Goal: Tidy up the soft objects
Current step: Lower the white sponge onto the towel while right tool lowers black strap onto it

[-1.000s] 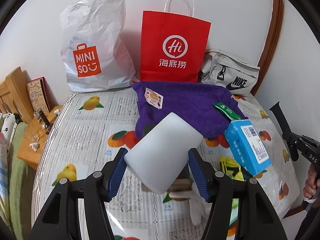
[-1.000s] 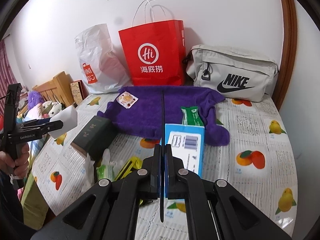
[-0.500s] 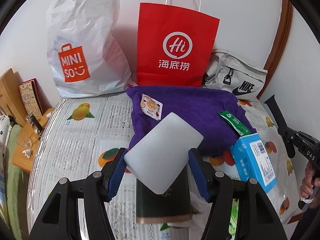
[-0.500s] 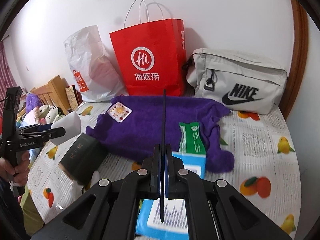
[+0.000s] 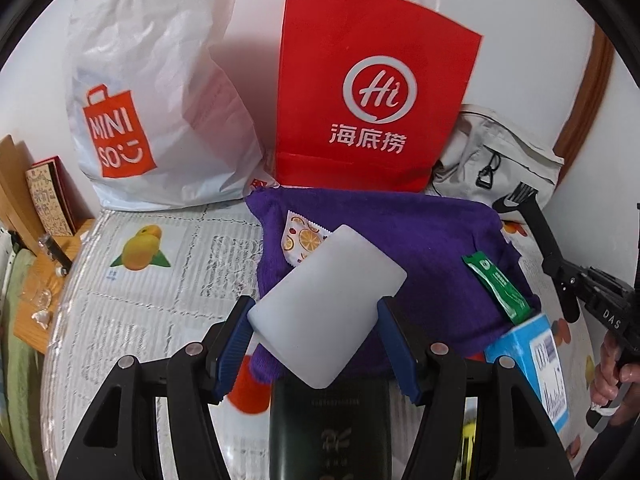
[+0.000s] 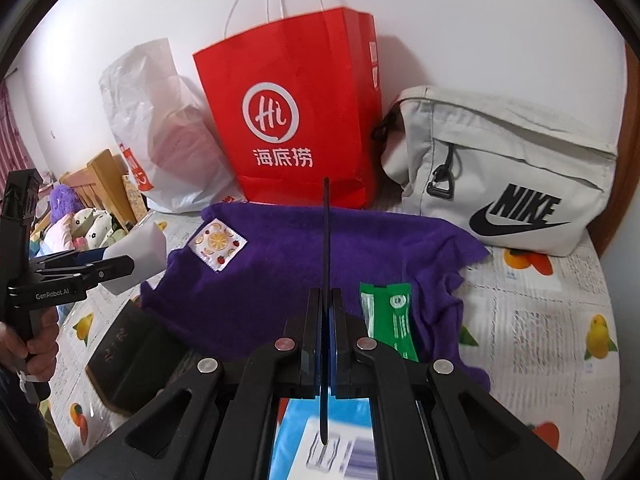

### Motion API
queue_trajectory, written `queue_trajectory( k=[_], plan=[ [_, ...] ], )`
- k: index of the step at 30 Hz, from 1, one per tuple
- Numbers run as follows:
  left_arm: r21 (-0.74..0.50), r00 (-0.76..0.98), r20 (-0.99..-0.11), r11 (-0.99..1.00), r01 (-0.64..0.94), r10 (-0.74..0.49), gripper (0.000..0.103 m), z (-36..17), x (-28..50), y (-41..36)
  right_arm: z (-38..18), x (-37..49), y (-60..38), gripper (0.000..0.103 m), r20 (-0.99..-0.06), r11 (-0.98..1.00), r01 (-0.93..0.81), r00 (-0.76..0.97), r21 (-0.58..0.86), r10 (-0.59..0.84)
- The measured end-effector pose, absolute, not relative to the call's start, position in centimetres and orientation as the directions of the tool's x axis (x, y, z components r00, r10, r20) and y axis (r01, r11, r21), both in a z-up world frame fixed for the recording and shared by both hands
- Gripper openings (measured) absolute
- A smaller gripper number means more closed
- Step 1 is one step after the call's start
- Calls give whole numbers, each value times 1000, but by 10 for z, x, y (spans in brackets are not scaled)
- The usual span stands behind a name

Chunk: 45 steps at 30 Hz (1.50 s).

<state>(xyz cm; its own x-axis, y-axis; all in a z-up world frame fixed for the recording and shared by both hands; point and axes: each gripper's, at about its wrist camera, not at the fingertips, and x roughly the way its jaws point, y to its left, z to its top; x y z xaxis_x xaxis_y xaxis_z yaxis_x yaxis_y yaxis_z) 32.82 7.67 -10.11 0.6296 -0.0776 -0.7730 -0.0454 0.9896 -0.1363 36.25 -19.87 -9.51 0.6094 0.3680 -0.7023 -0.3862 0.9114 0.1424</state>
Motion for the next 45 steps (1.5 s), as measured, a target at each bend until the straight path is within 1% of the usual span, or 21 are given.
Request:
queue_trajectory(
  k=[7, 11, 21, 25, 34, 37, 38, 40, 41, 42, 44, 45],
  plan=[
    [-125, 605, -793, 990, -57, -66, 61, -119, 354, 74, -120, 390, -193, 3, -738, 908, -389, 567, 153, 367],
    [-145, 599, -797, 987, -64, -79, 61, -125, 367, 73, -134, 405, -191, 3, -771, 909, -385, 527, 158, 358],
    [-139, 547, -832, 989, -47, -91, 62, -148, 390, 64, -160, 427, -188, 3, -824, 913, -359, 446, 193, 349],
    [-151, 540, -835, 988, -38, -107, 63, -150, 392, 62, -166, 432, -185, 3, -845, 912, -359, 410, 197, 344],
    [-125, 518, -848, 992, 0, -107, 65, -152, 395, 55, -178, 440, -183, 5, -882, 921, -344, 356, 183, 309],
    [-117, 511, -853, 993, 8, -105, 68, -153, 394, 54, -180, 438, -182, 5, -890, 920, -348, 343, 177, 301],
    [-113, 505, -857, 994, 9, -102, 68, -153, 394, 54, -180, 437, -182, 6, -889, 922, -347, 347, 173, 298],
    [-114, 503, -858, 993, 8, -102, 71, -153, 393, 54, -178, 435, -181, 14, -891, 922, -348, 348, 167, 293],
    [-117, 501, -859, 993, 8, -105, 74, -153, 392, 54, -177, 434, -181, 22, -890, 922, -350, 350, 167, 294],
    [-121, 503, -857, 993, 7, -108, 75, -151, 390, 55, -176, 432, -179, 30, -887, 921, -352, 354, 166, 295],
    [-122, 505, -857, 993, -1, -104, 75, -149, 386, 56, -170, 426, -180, 34, -882, 924, -354, 377, 144, 282],
    [-121, 506, -856, 993, -3, -102, 75, -147, 384, 57, -166, 422, -180, 34, -878, 928, -353, 398, 120, 265]
  ],
)
